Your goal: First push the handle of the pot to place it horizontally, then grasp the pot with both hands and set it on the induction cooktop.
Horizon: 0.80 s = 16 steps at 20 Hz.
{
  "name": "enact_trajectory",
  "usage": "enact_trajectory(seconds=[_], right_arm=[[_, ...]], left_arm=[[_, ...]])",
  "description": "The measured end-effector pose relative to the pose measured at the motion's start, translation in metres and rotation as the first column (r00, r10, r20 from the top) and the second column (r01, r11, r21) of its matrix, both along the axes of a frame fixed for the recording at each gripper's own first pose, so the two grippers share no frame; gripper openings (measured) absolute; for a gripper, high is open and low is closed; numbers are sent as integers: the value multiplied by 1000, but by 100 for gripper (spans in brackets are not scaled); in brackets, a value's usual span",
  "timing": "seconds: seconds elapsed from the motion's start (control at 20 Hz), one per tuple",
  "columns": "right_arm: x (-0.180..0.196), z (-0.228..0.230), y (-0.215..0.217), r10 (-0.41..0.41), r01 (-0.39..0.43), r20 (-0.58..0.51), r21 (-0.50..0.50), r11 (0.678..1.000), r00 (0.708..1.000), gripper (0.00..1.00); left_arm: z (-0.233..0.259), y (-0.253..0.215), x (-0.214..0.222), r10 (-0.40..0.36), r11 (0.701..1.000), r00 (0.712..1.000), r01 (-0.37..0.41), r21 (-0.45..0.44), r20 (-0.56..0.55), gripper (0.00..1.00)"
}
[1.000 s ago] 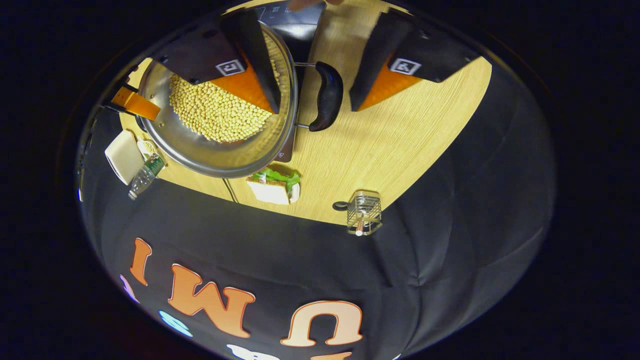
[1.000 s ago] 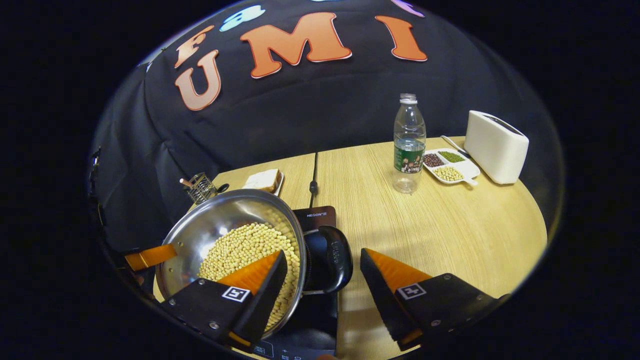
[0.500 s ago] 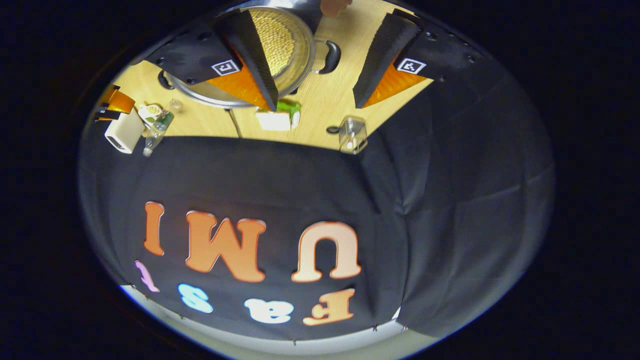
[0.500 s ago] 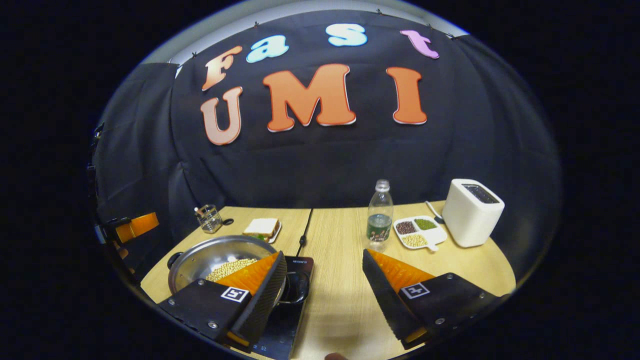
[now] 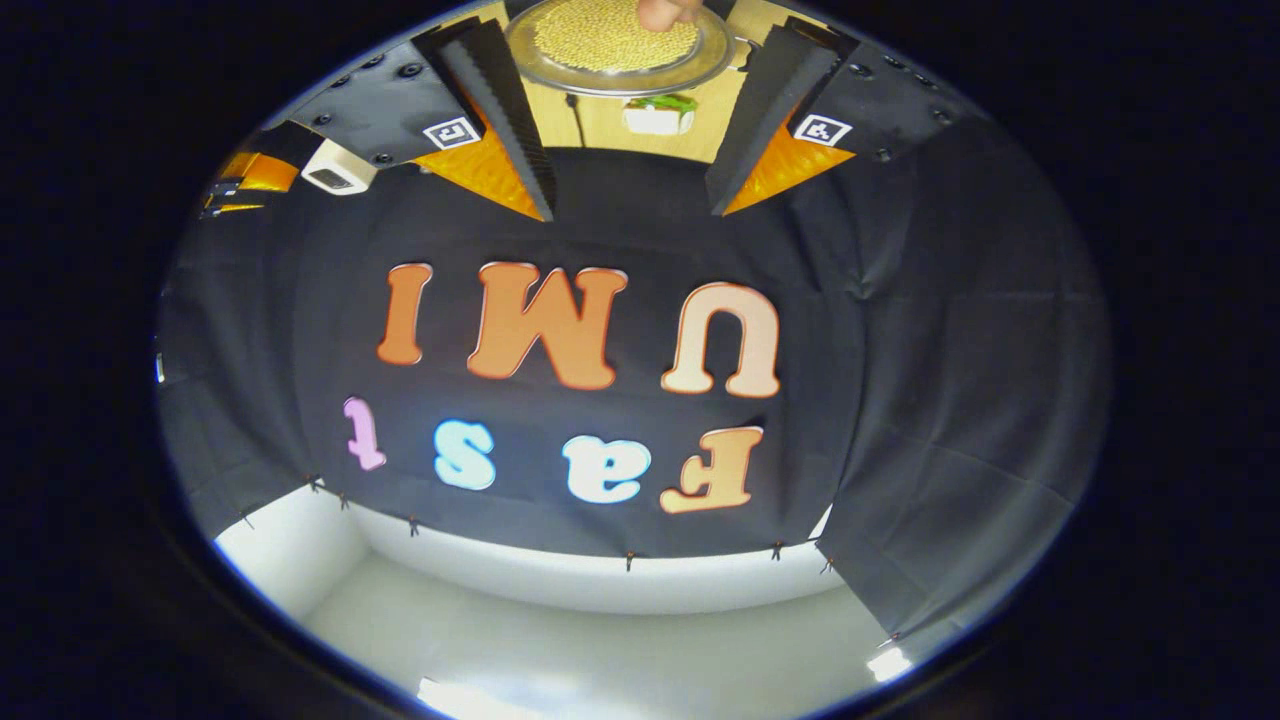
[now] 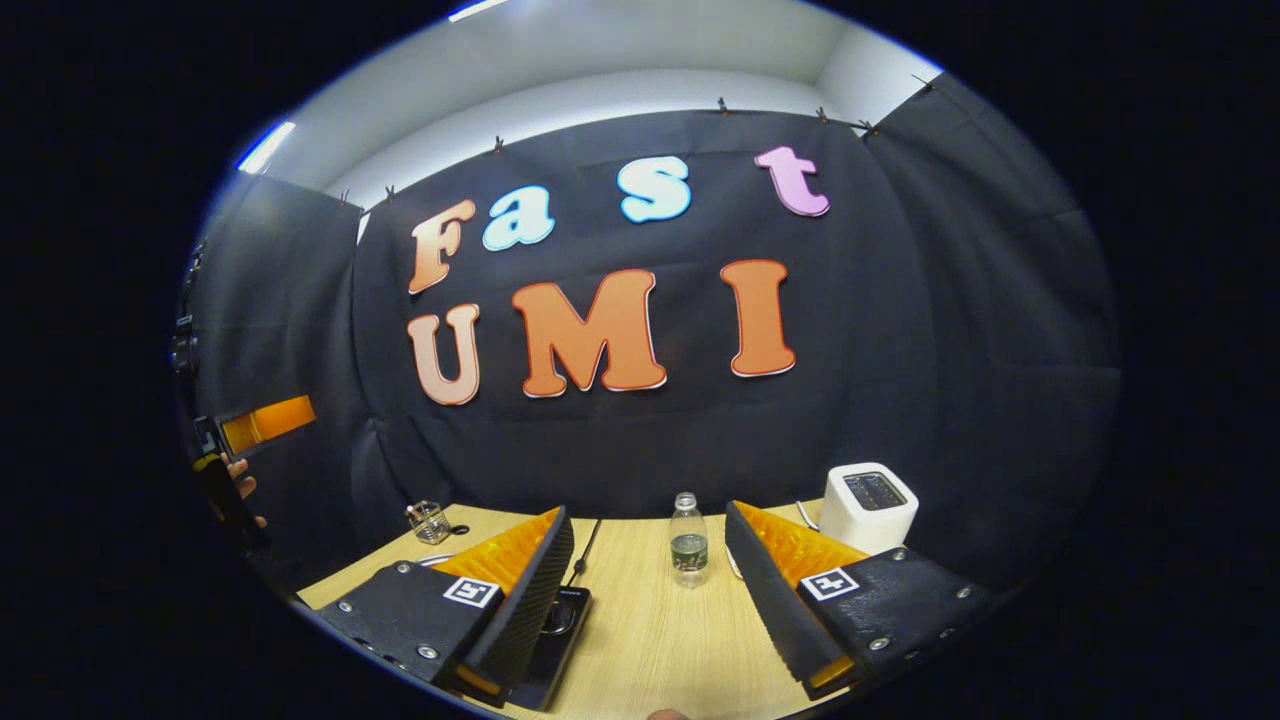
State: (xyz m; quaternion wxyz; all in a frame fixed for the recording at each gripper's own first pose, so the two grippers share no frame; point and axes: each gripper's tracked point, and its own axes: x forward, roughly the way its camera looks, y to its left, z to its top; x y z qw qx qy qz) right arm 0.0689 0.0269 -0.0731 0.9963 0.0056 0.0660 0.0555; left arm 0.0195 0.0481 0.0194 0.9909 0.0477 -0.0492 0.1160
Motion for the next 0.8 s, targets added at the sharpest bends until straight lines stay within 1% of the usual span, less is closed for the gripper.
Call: enact_trajectory(seconds=[0.1, 0.15, 0.2, 0.3, 0.35, 0.45, 0.5, 0.65, 0.7, 0.8], right_arm=[[-3, 22, -30, -64, 72, 69, -112, 991, 996, 95], [-5, 40, -38, -85, 101, 104, -152, 983, 991, 95], [-9, 54, -41, -90, 109, 120, -161, 981, 989, 95], [-20, 79, -36, -63, 80, 144, -117, 990, 988, 95], [-25, 88, -34, -51, 67, 155, -101, 993, 987, 94], [-30, 98, -42, -48, 66, 179, -95, 993, 983, 95], [-32, 100, -44, -45, 64, 185, -97, 993, 982, 95], [-39, 95, -40, -20, 35, 170, -81, 996, 985, 94], [-39, 94, -41, -11, 24, 163, -79, 997, 987, 95], [-38, 92, -44, -13, 28, 160, -86, 996, 987, 95]], left_arm=[[26, -12, -9, -26, 1000, 998, 27, -14, 63, 99], [38, -15, -13, -29, 999, 996, 30, -11, 87, 98], [51, -17, -20, -28, 1000, 994, 28, -3, 107, 96], [68, -25, -27, -36, 999, 989, 35, 12, 142, 99], [72, -32, -29, -51, 999, 988, 50, 13, 147, 99], [72, -47, -34, -89, 996, 987, 89, 5, 137, 99], [70, -50, -34, -102, 995, 986, 102, 3, 129, 97], [62, -57, -32, -118, 993, 988, 120, -13, 97, 99], [57, -57, -30, -118, 992, 990, 121, -25, 82, 98], [50, -62, -25, -121, 991, 991, 123, -45, 58, 99]])
